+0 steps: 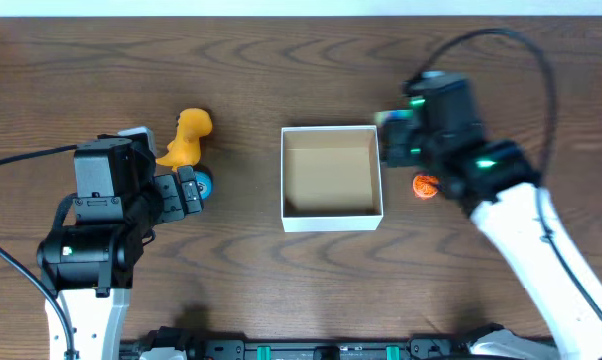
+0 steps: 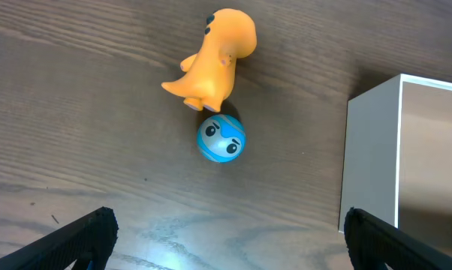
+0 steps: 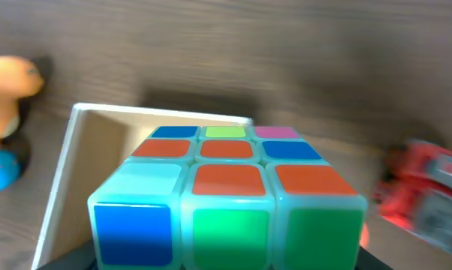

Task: Pack container
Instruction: 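Carry the held Rubik's cube left over the white box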

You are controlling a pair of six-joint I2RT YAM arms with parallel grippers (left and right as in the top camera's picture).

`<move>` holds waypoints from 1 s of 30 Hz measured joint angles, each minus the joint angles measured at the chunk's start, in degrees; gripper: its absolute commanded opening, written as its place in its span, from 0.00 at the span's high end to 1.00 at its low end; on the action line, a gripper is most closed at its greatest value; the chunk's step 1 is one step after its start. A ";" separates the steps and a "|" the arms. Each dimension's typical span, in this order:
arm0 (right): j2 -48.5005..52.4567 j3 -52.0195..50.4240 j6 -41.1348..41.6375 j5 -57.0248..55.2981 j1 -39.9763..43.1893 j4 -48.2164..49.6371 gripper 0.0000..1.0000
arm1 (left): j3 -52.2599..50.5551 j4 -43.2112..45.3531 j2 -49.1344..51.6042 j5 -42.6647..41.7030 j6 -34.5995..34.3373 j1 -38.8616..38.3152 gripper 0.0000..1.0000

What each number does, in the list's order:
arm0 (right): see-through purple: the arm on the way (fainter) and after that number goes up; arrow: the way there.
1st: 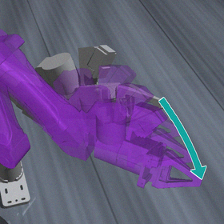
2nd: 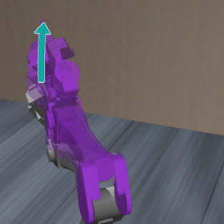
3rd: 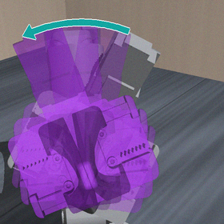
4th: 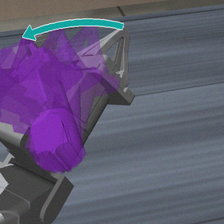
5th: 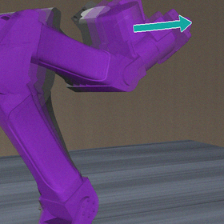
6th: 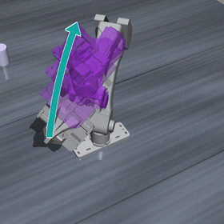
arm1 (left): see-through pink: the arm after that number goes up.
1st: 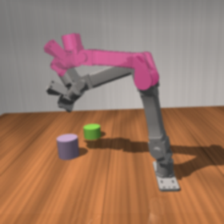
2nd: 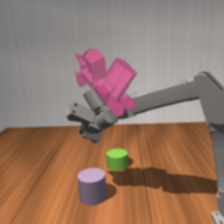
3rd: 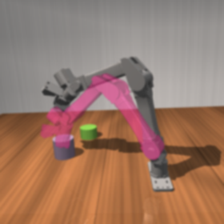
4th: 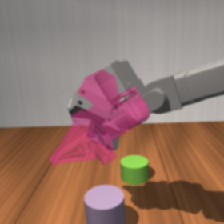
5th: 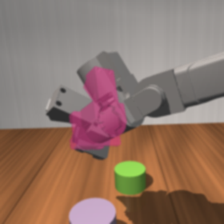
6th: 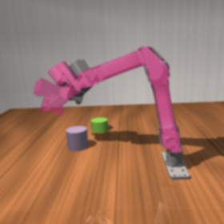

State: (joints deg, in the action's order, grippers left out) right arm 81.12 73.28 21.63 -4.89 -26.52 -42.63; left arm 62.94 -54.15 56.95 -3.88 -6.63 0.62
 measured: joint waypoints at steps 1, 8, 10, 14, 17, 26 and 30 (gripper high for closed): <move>1.16 0.00 0.94 -1.40 -1.73 0.98 0.99 | 0.00 0.00 0.00 0.00 0.00 0.00 0.02; 10.88 0.02 8.55 -8.04 -7.50 4.02 0.98 | 0.00 -0.02 0.00 0.00 0.00 0.00 0.02; 13.53 0.02 10.23 -8.87 -7.48 4.28 0.98 | 0.00 -0.02 0.00 0.00 0.00 0.00 0.02; 17.55 0.02 12.15 -9.79 -7.48 4.46 0.99 | 0.00 0.00 0.00 0.00 0.00 0.00 0.02; 19.23 0.02 12.57 -9.90 -7.48 5.03 0.98 | 0.00 -0.02 0.00 0.00 0.00 0.00 0.02; 25.55 0.02 12.94 -7.56 -7.48 7.41 0.93 | 0.00 0.00 0.00 0.00 0.00 0.00 0.02; 26.43 0.02 12.94 -6.97 -7.48 8.20 0.66 | 0.00 -0.11 0.00 0.00 0.00 0.00 0.02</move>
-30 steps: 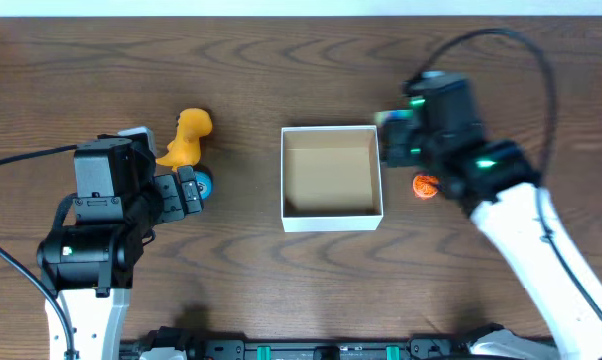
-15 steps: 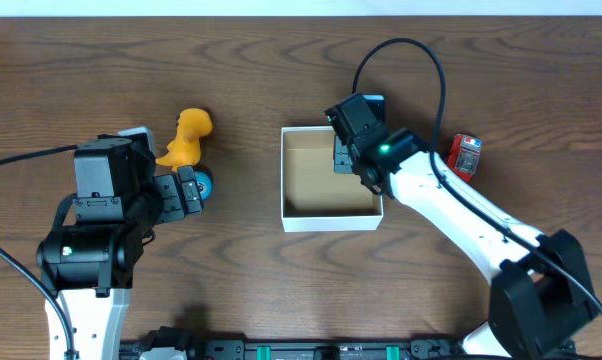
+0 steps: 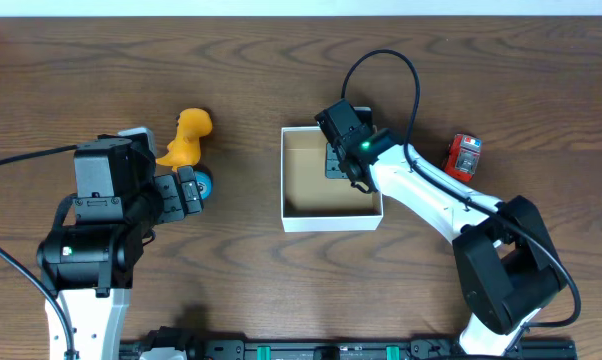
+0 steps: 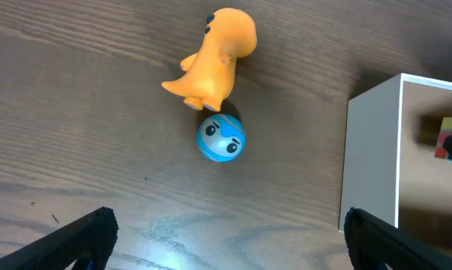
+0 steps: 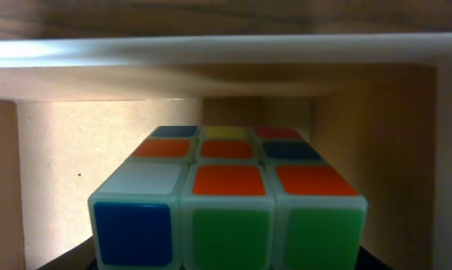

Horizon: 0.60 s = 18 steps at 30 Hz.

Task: Pack container
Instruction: 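Carry the held Rubik's cube left over the white box, then lower the cube into the box's far right corner and release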

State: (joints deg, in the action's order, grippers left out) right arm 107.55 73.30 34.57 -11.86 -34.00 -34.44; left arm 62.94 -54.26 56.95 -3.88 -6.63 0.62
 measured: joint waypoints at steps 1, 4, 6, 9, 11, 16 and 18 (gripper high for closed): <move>0.00 0.00 0.00 0.07 0.00 0.09 0.62 | 0.00 -0.15 0.00 0.00 0.00 0.00 0.02; 0.00 0.00 0.00 0.13 0.00 0.11 0.47 | 0.00 -0.87 0.00 0.00 0.00 0.00 0.02; 0.00 0.00 0.00 0.24 0.00 0.17 0.42 | 0.00 -0.87 0.00 0.00 0.00 0.00 0.02; 0.00 0.00 0.00 0.33 0.00 0.22 0.33 | 0.00 -0.87 0.00 0.00 0.00 0.00 0.02; 0.00 0.00 0.28 0.39 0.00 0.33 0.21 | 0.00 -0.87 0.00 0.00 0.00 0.00 0.02; 0.00 0.00 0.31 0.52 0.00 0.63 0.10 | 0.00 -0.87 0.02 0.00 0.00 0.00 0.02; 0.00 0.00 0.35 0.50 0.00 0.61 0.12 | 0.00 -0.87 0.07 0.00 0.00 0.00 0.02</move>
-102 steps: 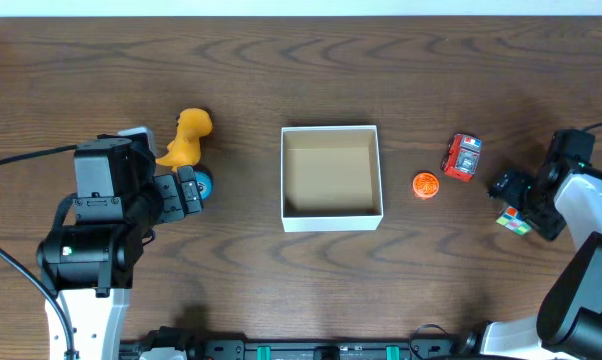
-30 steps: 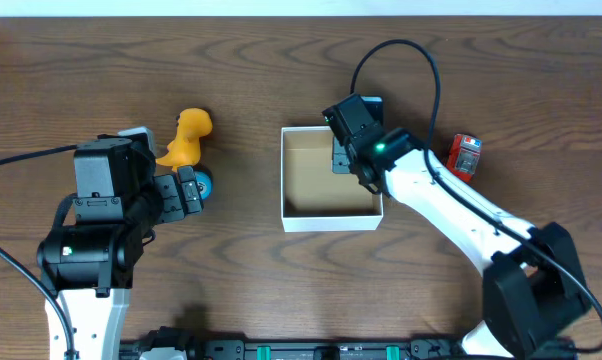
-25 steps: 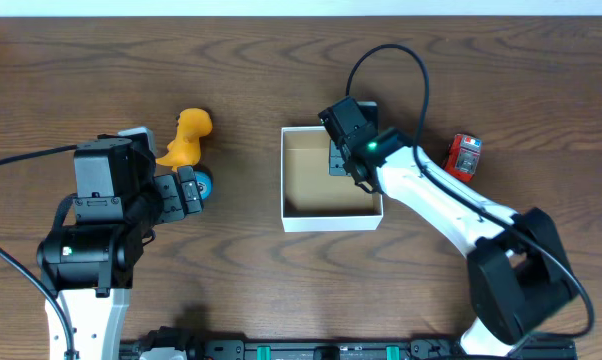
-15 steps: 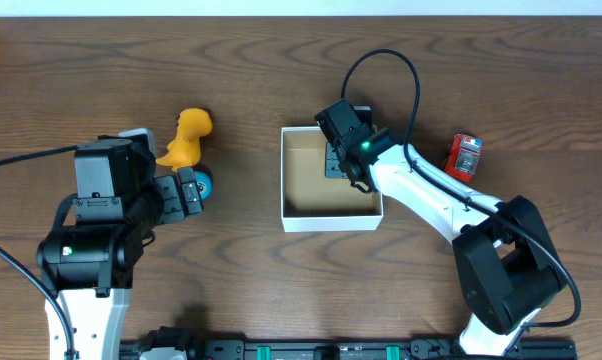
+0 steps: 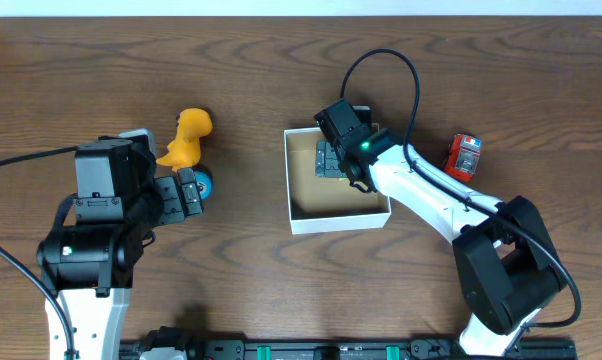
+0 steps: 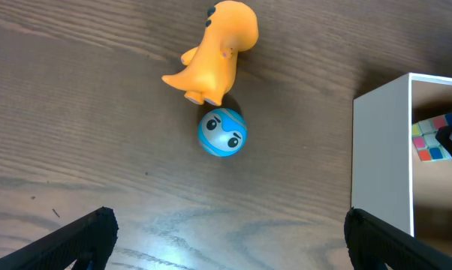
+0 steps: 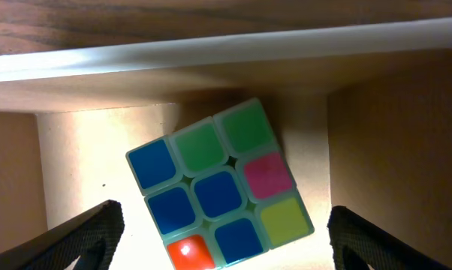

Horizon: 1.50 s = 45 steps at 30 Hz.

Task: Pack container
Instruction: 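Lower the cube into the box's far right corner and release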

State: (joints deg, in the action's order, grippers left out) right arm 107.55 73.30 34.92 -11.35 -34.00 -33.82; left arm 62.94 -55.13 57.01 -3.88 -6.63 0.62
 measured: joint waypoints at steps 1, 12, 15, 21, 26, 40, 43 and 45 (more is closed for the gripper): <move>0.00 0.00 0.00 0.00 0.00 0.00 0.14 | 0.00 0.00 0.00 0.00 0.00 0.00 0.02; -1.03 2.03 -4.17 -0.13 -0.22 -0.66 0.49 | 0.00 0.00 0.39 0.00 0.00 0.00 0.02; -3.74 2.91 -6.47 -0.22 -0.79 -0.72 0.60 | 0.00 0.00 0.42 0.00 0.00 0.00 0.02; -8.74 5.14 -11.72 -0.13 -3.58 -0.81 0.99 | 0.00 0.00 0.42 0.00 0.02 0.00 0.02; -7.72 5.35 -13.07 0.04 -4.94 -2.10 0.99 | 0.00 0.02 0.42 0.00 0.00 0.00 0.02; 3.69 5.33 -15.08 1.70 -4.96 0.94 0.99 | 0.00 0.00 0.42 0.00 0.00 0.00 0.02; 4.37 5.33 -15.23 1.68 -4.94 2.27 0.99 | 0.00 0.00 0.42 0.00 0.00 0.00 0.02; 4.81 5.33 -15.23 1.57 -4.81 3.04 0.99 | 0.00 0.00 0.42 0.00 0.00 0.00 0.02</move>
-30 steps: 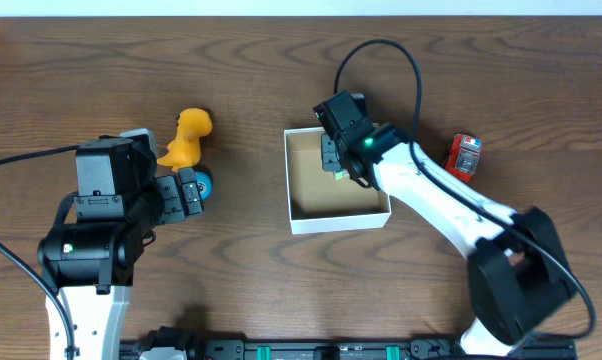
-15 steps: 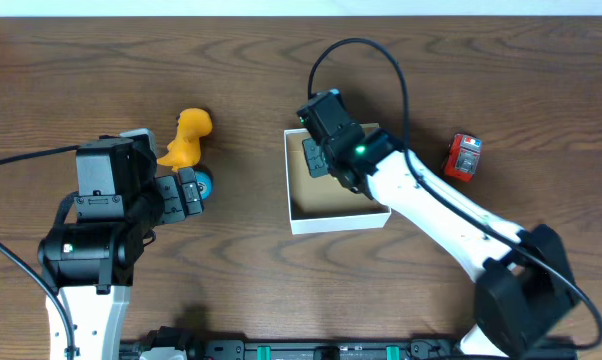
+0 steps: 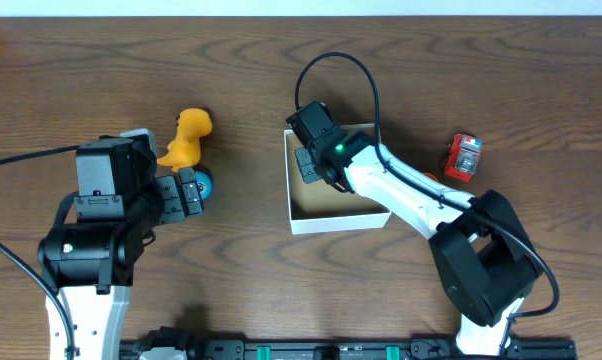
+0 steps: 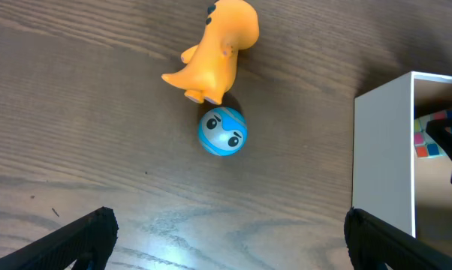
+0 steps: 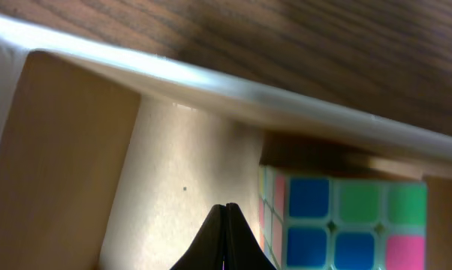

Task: Pack container
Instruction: 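Lower the cube into the box's far right corner and release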

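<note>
The white cardboard box (image 3: 337, 224) stands mid-table. A multicoloured puzzle cube (image 5: 346, 222) lies inside it against the far wall, and it also shows in the left wrist view as the cube (image 4: 429, 132). My right gripper (image 5: 226, 207) is shut and empty, down in the box just left of the cube. From overhead the right gripper (image 3: 308, 163) covers the cube. An orange dinosaur (image 3: 187, 138) and a blue face ball (image 3: 203, 182) lie left of the box. My left gripper (image 4: 227, 229) hangs open above the table near them.
A red toy (image 3: 463, 157) lies on the wood to the right of the box. The right arm reaches across the box's right half. The box wall (image 4: 381, 150) stands to the right of the ball (image 4: 222, 133) and the dinosaur (image 4: 215, 49).
My right gripper was open over the cube lying in the box. Now it is shut with nothing in it, further left in the box beside the cube. The left arm has not moved.
My right gripper first held the cube at the box's right edge. Then it held the cube low inside the box. Then it stood open with the cube lying tilted on the floor and the box nudged slightly. Now it is shut and empty beside the cube.
</note>
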You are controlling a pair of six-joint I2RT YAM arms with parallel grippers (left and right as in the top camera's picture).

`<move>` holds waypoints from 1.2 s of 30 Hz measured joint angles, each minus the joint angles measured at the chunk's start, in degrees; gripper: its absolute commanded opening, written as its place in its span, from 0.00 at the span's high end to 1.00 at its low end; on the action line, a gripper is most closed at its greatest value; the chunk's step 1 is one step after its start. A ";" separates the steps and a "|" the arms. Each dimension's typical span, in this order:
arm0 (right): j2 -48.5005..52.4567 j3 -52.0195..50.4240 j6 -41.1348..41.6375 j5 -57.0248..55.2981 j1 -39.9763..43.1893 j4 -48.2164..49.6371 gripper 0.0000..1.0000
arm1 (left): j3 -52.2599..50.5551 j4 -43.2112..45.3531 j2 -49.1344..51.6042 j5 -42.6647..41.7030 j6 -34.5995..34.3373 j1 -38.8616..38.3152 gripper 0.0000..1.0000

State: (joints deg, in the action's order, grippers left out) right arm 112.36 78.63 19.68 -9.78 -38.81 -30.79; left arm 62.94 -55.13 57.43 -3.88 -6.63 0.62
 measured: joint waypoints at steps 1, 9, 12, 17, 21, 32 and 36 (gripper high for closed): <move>0.20 0.00 0.00 -0.15 0.07 0.42 0.99 | 0.00 0.00 0.00 0.00 0.00 0.00 0.02; 2.01 0.00 0.20 -2.69 2.71 0.70 0.99 | 0.00 0.00 0.00 0.00 0.00 0.00 0.02; 2.01 0.00 0.24 -3.43 3.74 1.03 0.99 | 0.00 0.00 0.00 0.00 0.00 0.00 0.02; 2.01 0.00 0.33 -4.20 4.72 1.09 0.99 | 0.00 0.00 0.00 0.00 0.00 0.00 0.02; 2.01 0.00 1.40 -5.18 4.72 1.03 0.99 | 0.00 0.00 0.00 0.00 0.00 0.00 0.02; 2.01 0.00 7.45 -9.09 4.72 -1.20 0.91 | 0.00 0.00 0.00 0.00 0.00 0.00 0.02; 2.01 0.00 8.22 -9.46 4.72 -1.14 0.88 | 0.00 0.00 0.00 0.00 0.00 0.00 0.02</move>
State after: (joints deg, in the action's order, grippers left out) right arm 114.37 78.63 27.90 -19.25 -34.09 -31.92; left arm 62.94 -55.13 57.43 -3.88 -6.63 0.62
